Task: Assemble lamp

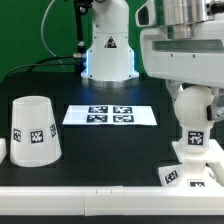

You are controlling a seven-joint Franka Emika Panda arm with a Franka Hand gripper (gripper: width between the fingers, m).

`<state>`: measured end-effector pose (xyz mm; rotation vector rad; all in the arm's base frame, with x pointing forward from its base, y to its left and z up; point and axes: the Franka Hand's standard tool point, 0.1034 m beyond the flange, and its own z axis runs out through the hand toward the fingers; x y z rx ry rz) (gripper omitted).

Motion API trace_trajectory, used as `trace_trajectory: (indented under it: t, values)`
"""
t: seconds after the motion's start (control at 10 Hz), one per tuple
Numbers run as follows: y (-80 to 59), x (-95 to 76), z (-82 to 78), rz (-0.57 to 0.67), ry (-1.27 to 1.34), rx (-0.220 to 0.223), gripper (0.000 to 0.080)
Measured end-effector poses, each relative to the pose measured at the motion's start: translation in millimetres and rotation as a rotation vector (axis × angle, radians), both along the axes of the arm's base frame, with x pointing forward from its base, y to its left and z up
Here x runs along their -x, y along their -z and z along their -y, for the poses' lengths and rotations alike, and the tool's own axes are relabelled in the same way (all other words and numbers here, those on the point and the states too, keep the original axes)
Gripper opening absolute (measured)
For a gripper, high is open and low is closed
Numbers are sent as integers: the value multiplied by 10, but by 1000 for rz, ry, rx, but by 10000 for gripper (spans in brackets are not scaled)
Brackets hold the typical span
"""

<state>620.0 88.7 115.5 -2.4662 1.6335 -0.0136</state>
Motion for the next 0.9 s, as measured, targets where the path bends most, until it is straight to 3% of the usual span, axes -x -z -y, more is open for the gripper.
trace_trajectory:
  t: [0.4,0.6,0.7,0.9]
  values:
    - [4,-3,-120,-45,479,-78,576]
    - [9,-1,-115,-34,400,-68,577]
    - [9,-1,-118,-33,394,-68,681]
    - [-18,-18,-119,4,55,-23,696]
